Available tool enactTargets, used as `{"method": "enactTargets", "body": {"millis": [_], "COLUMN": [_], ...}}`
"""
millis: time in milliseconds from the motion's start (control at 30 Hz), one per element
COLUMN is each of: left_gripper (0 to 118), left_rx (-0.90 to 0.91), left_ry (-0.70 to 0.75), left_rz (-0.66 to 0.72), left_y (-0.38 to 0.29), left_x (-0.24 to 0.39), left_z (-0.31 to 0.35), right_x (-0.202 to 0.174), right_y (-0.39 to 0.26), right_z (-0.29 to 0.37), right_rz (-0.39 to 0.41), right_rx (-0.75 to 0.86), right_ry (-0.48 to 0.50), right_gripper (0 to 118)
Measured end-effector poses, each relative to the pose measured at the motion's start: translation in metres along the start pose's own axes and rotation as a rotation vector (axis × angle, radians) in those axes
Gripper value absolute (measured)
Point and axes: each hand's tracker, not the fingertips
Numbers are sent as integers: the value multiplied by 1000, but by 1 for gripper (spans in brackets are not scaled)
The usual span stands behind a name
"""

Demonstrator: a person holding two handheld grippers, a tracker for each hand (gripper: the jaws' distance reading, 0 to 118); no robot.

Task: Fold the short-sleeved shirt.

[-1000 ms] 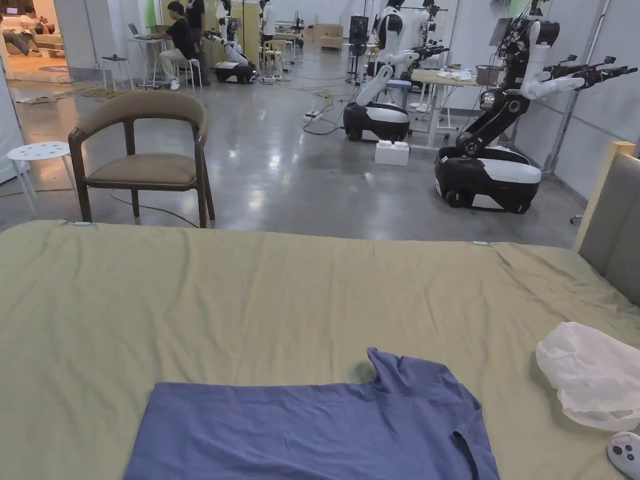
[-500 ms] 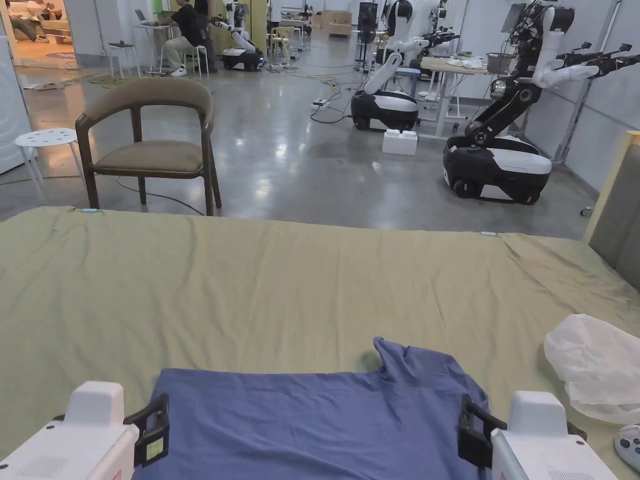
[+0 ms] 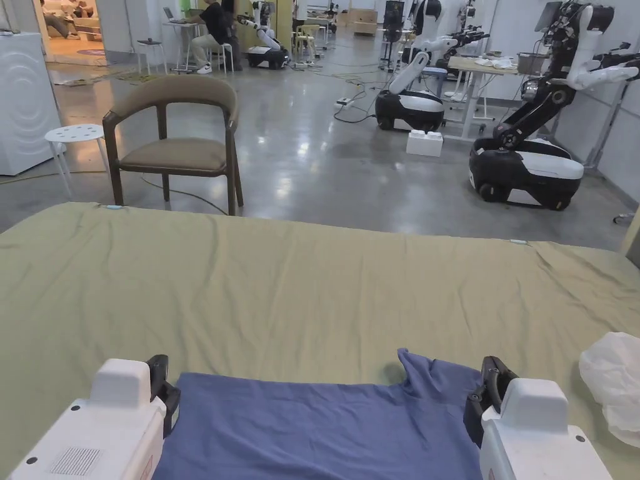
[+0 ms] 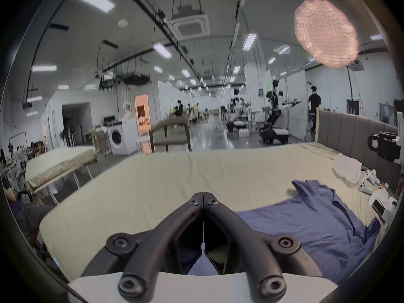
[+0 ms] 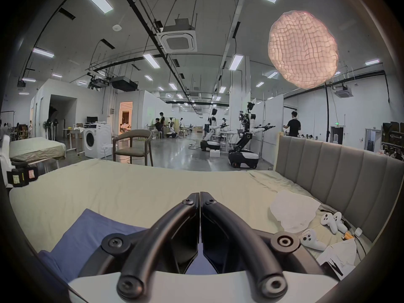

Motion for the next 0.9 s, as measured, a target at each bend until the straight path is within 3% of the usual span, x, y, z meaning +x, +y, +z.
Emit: {"method": "enactTargets", "body": {"millis": [433, 500, 567, 667, 800, 900], "left_gripper": [1, 24, 35, 61, 62, 61], "left_rx": [-485, -530, -584, -668, -770, -738], "left_ry": [-76, -92, -101, -123, -117, -102], "left_rz": [146, 159, 152, 157, 114, 71], "left_y": [-30, -31, -35, -43, -59, -63], "left_x": [-73, -71, -71, -64, -51, -43], "left_z": [-229, -256, -280, -301, -313, -308], "right_x": [5, 8, 11, 16, 26, 32], "right_y": [-51, -61, -69, -80, -94, -101], "right_z": [-56, -63, -70, -74, -77, -79], "right_rz": [13, 16, 17, 26, 22, 18], "right_rx": [-186, -219, -246, -280, -327, -350], "right_ry": [13, 6, 1, -16, -38, -55], "right_gripper": [0, 0, 0, 0, 0, 0]}}
